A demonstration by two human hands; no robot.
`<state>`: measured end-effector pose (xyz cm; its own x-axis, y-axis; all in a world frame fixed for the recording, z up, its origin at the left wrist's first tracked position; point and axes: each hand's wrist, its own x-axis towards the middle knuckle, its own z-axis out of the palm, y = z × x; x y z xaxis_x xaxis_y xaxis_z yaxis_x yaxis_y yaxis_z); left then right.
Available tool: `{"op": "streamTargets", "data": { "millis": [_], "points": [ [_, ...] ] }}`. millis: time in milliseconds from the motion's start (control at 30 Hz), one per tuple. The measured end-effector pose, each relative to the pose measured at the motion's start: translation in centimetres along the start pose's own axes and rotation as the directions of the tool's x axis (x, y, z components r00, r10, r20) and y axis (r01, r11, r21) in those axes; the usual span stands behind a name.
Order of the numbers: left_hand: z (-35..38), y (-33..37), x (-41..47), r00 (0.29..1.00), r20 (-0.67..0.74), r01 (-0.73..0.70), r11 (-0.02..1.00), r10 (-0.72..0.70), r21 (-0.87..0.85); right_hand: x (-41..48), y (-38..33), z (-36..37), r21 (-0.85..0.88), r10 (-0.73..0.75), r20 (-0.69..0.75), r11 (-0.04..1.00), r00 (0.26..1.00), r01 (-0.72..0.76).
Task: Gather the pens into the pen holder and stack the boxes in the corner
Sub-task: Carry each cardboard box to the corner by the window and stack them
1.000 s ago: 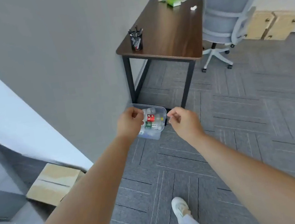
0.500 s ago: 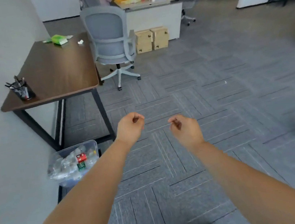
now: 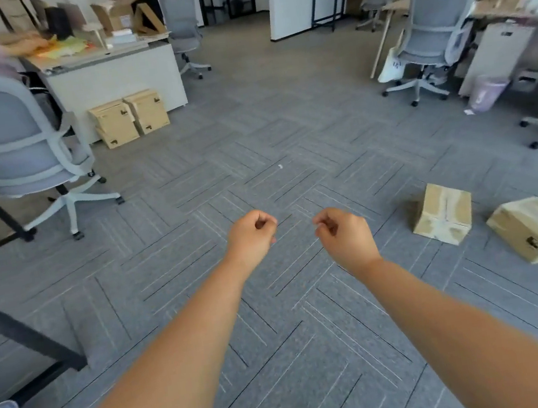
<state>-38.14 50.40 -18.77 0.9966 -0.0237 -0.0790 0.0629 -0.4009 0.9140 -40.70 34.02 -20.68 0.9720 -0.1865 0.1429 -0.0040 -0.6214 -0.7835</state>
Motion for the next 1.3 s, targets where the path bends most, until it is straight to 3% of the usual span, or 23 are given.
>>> {"op": "streamTargets", "data": {
  "millis": [400, 833, 1300],
  "points": [
    [16.8, 8.0, 11.5, 0.944, 0.313, -0.113, 0.994, 0.107, 0.002, 8.9, 11.0, -12.4, -0.026, 0.202, -0.241, 0.977, 0.949, -0.214],
    [26.5, 15.1, 32.8, 0.817, 0.527, -0.290, 0.957, 0.236, 0.022, 27.2, 16.4, -15.2, 0.014, 0.338, -0.454, 0.928, 0.824, -0.373],
    [34.6, 20.1, 50.9, 0.755, 0.606, -0.341, 0.939, 0.251, 0.036, 45.2, 22.0, -17.9, 0.057, 0.401, -0.501, 0.900, 0.767, -0.433]
  ]
}}
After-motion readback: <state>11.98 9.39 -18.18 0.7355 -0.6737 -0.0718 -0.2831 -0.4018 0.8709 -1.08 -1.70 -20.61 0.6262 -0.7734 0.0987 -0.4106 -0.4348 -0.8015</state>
